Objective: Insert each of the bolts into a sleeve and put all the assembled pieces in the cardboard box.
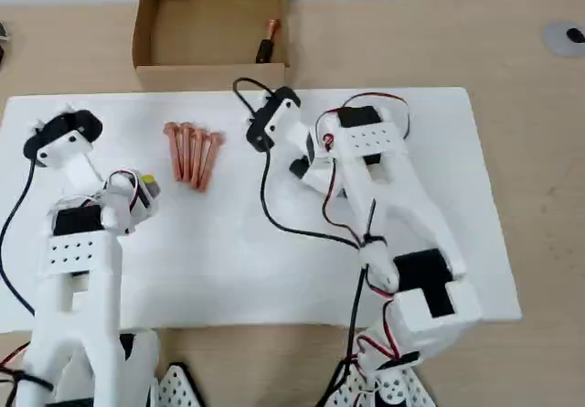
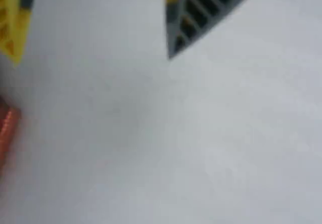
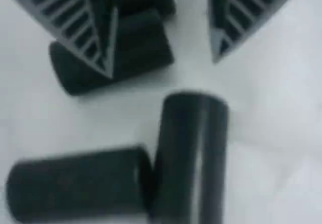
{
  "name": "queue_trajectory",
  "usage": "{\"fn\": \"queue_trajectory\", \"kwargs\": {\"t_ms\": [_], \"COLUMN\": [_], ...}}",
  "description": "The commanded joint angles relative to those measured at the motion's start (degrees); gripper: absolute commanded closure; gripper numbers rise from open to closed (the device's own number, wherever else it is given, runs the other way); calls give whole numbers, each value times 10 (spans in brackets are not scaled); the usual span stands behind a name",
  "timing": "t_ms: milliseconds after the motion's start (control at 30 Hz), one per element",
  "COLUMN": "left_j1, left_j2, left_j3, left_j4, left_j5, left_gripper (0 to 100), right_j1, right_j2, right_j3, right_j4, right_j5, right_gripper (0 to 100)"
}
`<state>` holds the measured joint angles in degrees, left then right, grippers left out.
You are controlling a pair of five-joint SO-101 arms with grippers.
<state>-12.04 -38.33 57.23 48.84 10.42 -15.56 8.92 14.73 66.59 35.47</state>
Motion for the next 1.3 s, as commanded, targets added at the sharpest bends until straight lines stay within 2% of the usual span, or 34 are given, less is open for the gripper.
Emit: {"fn": "queue_trajectory", "kwargs": {"t_ms": [0, 367, 600, 833, 1000, 1133, 1267], "left_j1": [7, 9, 11, 11, 11, 11, 11], "left_j2": [2, 2, 3, 5, 6, 6, 7], "left_j3": [-32, -28, -27, -27, -27, -26, -26], "left_j4": [-11, -11, -11, -11, -11, -11, -11], "left_j5": [5, 5, 2, 2, 2, 2, 2], "left_gripper": [793, 793, 793, 793, 793, 793, 793], "right_j1": [-6, -26, -82, -97, -96, -95, -95], "right_j2": [17, 88, 24, 24, 83, 111, 120], "right_j3": [-58, -111, -139, -153, -172, -171, -172], "right_j4": [-4, -3, 73, 70, 49, -15, -34], "right_j5": [5, 4, -19, -19, -63, -131, -194], "right_gripper": [833, 834, 834, 833, 833, 833, 833]}}
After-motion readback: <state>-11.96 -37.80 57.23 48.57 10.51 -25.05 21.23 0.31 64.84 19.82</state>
